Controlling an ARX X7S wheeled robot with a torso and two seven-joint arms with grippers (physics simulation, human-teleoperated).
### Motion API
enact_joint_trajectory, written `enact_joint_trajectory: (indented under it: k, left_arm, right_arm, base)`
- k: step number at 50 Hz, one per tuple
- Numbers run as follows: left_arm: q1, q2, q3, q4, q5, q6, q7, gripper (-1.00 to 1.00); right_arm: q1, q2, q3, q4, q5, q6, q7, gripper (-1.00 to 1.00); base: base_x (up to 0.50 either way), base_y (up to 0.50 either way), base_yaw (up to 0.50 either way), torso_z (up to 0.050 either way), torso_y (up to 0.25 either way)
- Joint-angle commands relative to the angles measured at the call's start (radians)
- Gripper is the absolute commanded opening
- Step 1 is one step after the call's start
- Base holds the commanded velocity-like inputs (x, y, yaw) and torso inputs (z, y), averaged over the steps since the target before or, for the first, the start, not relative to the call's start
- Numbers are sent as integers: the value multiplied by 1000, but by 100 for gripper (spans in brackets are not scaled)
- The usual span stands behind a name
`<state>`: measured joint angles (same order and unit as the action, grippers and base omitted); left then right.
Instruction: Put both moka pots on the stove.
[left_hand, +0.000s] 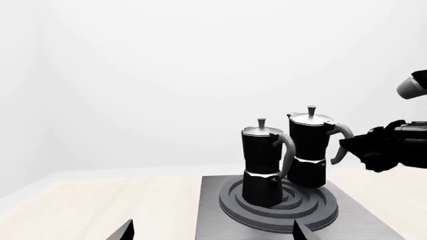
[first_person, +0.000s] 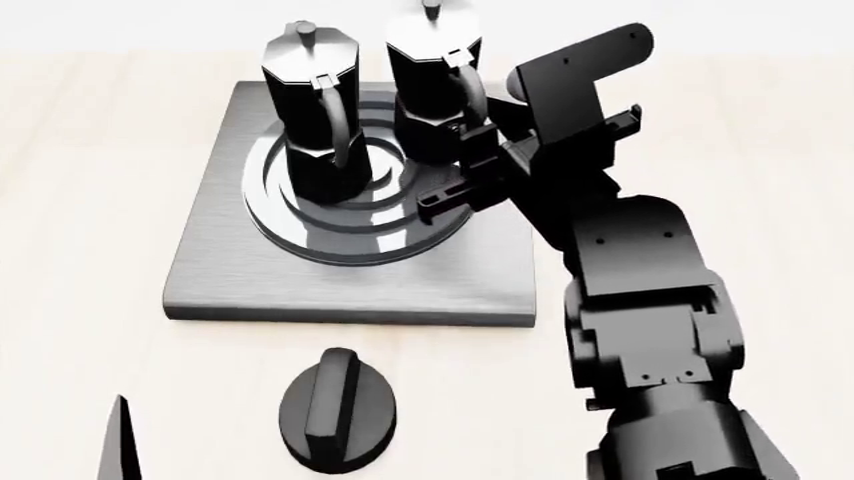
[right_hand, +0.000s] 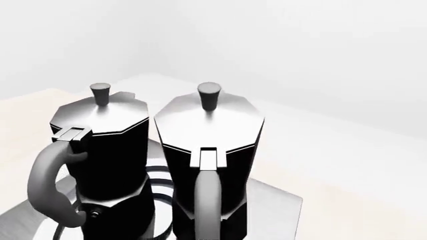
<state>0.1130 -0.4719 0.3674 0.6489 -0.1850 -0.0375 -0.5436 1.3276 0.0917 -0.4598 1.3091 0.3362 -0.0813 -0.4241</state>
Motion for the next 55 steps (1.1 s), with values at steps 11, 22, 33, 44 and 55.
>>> enact_joint_trajectory:
  k: [11,22,33,44,55]
  left_arm:
    - [-4,-1,5,-1,-1,-2,-4,100]
    - [-7,-1,9,-5,-1,0,-4,100]
    - [-6,-2,11,-5,-3,2,-6,100]
    - [-3,-5,10,-7,-5,9,-8,100]
    - [-5,-6,14,-14,-3,15,-8,100]
  right_arm:
    - [-41,-28,277,-1,-176,-5,-33,-100]
    - [-57,-38,346,-1,-244,-6,-47,-100]
    - [-64,-43,371,-1,-293,-36,-42,100]
    - [-60,-43,388,-1,-306,-52,-45,100]
    - [-322,-41,439,-799,-249,223,66,100]
  base:
    - [0,0,0,1,1]
    - [0,0,0,0,0]
    - [0,0,0,0,0]
    - [0,0,0,0,0]
    - [0,0,0,0,0]
